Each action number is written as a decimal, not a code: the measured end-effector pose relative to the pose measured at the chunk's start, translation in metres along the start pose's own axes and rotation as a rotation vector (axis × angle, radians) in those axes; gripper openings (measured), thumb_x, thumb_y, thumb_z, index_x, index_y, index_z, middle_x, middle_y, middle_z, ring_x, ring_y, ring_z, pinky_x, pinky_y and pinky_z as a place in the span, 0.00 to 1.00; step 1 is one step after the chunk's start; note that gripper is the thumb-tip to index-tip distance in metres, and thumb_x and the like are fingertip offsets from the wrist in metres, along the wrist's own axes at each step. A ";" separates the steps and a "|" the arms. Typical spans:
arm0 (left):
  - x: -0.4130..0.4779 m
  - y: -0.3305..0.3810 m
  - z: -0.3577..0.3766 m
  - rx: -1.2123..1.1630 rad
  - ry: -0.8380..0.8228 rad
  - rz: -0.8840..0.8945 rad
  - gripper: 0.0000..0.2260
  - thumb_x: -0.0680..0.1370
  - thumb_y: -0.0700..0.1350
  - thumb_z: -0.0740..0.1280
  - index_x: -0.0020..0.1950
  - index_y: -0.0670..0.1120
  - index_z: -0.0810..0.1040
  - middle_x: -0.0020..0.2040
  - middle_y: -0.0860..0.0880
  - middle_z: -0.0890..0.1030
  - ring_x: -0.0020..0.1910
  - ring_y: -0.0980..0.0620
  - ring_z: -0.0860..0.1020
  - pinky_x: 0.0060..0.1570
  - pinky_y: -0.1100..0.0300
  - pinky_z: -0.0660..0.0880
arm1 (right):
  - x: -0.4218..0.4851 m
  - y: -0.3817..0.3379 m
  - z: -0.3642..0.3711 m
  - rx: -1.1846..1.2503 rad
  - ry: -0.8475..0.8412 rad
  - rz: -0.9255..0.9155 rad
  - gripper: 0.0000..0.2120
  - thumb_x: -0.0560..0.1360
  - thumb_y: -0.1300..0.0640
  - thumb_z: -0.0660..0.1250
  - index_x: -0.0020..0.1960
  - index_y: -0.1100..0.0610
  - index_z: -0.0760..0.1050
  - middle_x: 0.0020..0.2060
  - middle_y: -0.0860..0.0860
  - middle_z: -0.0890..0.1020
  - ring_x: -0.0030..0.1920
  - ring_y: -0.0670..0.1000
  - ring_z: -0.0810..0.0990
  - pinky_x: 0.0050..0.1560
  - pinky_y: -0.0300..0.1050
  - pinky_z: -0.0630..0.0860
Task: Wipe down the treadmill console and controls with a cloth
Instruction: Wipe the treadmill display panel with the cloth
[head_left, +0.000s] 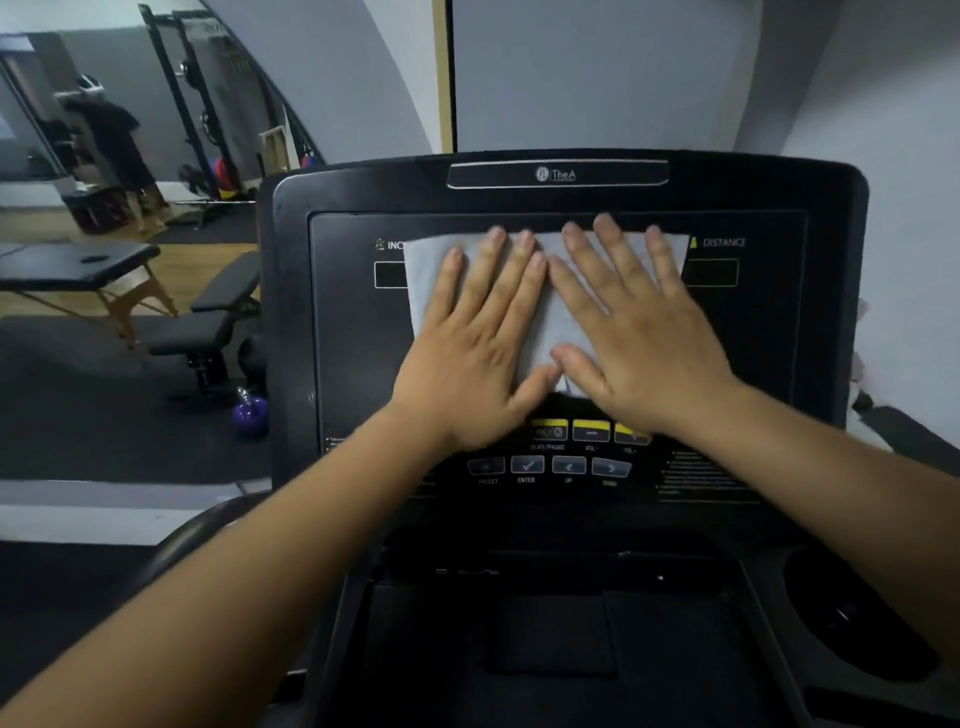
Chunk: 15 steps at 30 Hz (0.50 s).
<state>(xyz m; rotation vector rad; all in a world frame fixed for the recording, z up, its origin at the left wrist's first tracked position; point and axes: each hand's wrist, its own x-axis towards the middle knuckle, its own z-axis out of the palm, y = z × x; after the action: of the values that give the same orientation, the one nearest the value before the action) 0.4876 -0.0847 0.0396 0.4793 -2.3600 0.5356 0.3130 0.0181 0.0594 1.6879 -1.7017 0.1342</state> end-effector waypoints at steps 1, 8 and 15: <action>-0.014 0.009 0.004 -0.022 -0.013 0.014 0.37 0.80 0.59 0.59 0.79 0.36 0.54 0.80 0.39 0.53 0.80 0.39 0.49 0.76 0.38 0.48 | -0.017 -0.008 0.005 0.015 0.002 -0.008 0.36 0.79 0.39 0.50 0.79 0.58 0.47 0.79 0.57 0.48 0.79 0.59 0.45 0.75 0.66 0.46; -0.081 0.048 0.019 0.005 -0.131 0.153 0.37 0.80 0.63 0.58 0.79 0.38 0.55 0.81 0.41 0.53 0.80 0.41 0.50 0.77 0.39 0.51 | -0.095 -0.014 0.027 0.027 -0.057 -0.215 0.36 0.79 0.37 0.53 0.79 0.57 0.51 0.79 0.55 0.52 0.79 0.57 0.50 0.76 0.63 0.50; 0.014 0.018 0.002 0.075 -0.081 0.144 0.38 0.81 0.63 0.55 0.79 0.36 0.54 0.80 0.39 0.53 0.80 0.41 0.50 0.76 0.40 0.51 | -0.026 0.041 0.003 -0.036 -0.086 -0.103 0.37 0.79 0.36 0.47 0.80 0.57 0.45 0.79 0.54 0.47 0.79 0.56 0.45 0.76 0.63 0.47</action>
<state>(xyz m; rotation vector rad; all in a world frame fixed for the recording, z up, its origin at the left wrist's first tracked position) 0.4683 -0.0734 0.0431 0.3727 -2.4717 0.6848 0.2713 0.0436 0.0601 1.7732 -1.6650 -0.0170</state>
